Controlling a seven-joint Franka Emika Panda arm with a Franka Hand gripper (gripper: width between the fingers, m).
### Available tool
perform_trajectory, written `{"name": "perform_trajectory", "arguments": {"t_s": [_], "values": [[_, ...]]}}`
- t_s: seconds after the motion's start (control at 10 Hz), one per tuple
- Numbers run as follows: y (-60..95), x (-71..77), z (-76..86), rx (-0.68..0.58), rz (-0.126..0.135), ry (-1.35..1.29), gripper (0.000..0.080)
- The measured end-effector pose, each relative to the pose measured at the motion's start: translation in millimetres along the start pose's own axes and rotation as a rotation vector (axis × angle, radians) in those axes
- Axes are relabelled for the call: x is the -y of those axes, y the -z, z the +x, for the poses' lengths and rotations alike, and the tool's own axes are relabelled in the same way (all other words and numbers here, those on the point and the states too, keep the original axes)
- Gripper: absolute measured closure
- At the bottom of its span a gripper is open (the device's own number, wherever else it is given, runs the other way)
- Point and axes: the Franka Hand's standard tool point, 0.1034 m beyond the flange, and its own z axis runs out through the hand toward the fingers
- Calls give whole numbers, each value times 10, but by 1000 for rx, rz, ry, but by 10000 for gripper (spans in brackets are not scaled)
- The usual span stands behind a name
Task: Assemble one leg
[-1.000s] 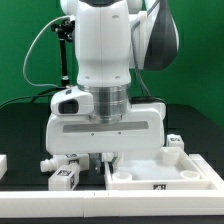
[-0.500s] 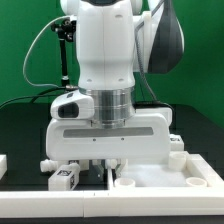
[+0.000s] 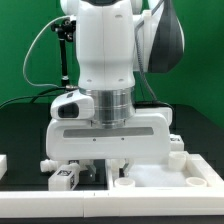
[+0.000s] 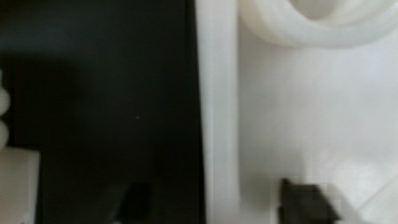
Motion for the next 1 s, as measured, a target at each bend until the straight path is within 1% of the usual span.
{"name": "perform_trajectory", "arguments": {"t_s": [0.1, 0.2, 0.3, 0.4, 0.5, 0.6, 0.7, 0.8, 0.9, 1.0], "values": [[202, 139, -88, 43, 21, -35, 206], [323, 293, -164, 87, 34, -48, 206], [417, 476, -156, 84, 41, -49, 166], [430, 590, -222, 146, 44, -40, 166], [406, 552, -262, 239, 46, -37, 153], [400, 546, -236, 297, 49, -37, 150], [379, 586, -240, 329, 44, -45, 150], [316, 791, -408, 415, 11, -68, 150], [296, 1084, -517, 492, -7, -19, 150], [290, 1272, -556, 539, -18, -6, 150]]}}
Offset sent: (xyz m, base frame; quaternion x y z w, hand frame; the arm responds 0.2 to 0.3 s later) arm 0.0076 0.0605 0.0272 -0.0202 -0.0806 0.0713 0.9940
